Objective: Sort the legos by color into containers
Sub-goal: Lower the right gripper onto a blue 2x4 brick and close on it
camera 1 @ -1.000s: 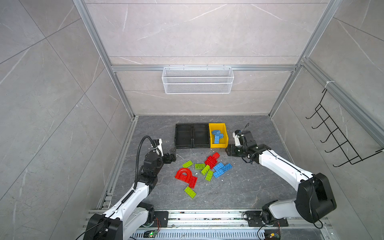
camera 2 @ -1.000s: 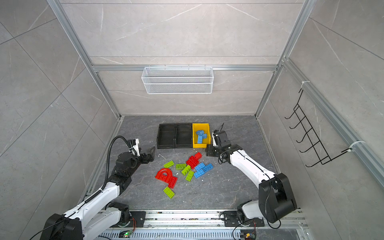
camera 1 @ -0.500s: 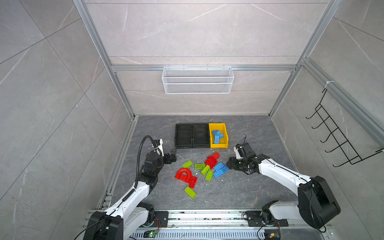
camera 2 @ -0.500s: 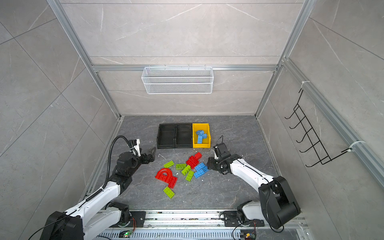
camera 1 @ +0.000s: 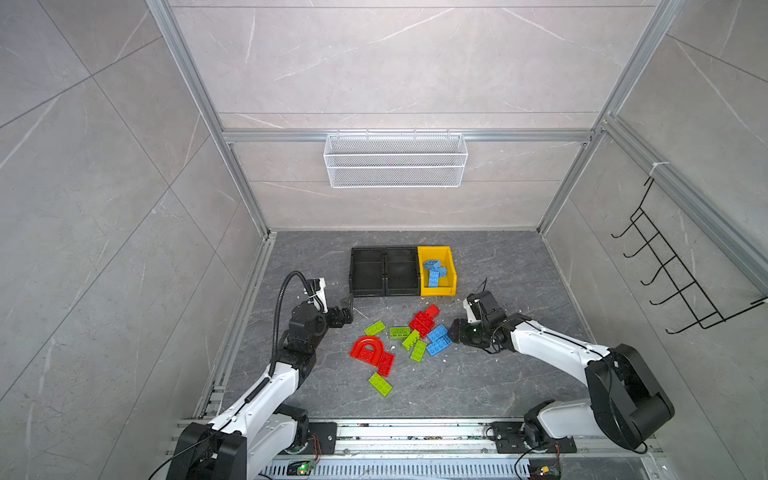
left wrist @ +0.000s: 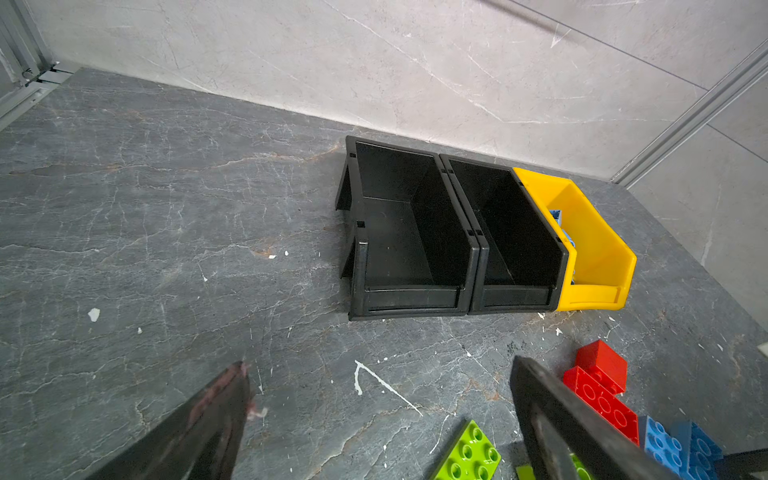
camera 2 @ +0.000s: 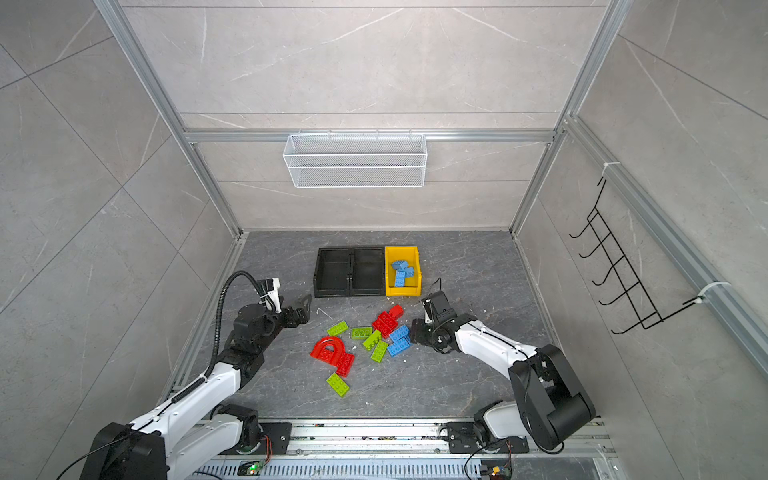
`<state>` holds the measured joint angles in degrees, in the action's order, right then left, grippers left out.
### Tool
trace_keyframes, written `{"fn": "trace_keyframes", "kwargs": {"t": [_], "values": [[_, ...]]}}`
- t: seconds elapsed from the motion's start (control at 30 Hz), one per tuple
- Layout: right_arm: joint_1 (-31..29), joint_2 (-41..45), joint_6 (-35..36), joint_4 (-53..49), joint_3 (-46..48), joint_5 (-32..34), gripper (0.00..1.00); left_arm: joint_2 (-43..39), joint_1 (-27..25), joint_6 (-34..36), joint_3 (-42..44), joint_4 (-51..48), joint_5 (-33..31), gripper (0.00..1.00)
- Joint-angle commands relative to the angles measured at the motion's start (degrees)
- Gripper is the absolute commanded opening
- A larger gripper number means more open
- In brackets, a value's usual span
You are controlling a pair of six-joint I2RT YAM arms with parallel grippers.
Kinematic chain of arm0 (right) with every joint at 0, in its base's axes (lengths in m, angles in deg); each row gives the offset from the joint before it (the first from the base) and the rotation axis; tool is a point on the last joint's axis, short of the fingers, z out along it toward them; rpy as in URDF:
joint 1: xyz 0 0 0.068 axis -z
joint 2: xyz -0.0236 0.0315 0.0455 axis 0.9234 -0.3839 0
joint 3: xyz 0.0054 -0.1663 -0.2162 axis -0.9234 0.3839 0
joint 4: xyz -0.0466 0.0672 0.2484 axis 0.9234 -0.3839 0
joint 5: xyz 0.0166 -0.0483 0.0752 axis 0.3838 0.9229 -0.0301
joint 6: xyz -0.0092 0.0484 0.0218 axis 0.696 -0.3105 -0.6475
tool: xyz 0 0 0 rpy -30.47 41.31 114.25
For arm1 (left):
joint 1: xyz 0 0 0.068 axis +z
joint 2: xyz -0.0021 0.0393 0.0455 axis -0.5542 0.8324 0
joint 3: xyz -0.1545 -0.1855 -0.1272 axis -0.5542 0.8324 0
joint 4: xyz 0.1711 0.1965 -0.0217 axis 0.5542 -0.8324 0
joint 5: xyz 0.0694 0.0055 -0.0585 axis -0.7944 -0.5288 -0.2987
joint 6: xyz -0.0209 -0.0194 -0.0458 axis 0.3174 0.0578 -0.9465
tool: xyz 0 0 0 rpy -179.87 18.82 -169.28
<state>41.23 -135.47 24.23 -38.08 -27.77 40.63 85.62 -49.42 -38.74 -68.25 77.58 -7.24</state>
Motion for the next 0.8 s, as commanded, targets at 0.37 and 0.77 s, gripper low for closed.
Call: {"fn": "trace_keyframes", "kwargs": {"t": [0.37,0.77], "values": [[-0.3,-6.5,0.1,4.0,-2.5,2.2,0.61,-0.2,-0.1,0.9,-0.5,3.0,0.3,1.00],[-0.3,-9.7,0.2,6.0,-4.6,2.3,0.57,-1.4,-0.1,0.9,-0.4,2.4,0.1,1.00]]}}
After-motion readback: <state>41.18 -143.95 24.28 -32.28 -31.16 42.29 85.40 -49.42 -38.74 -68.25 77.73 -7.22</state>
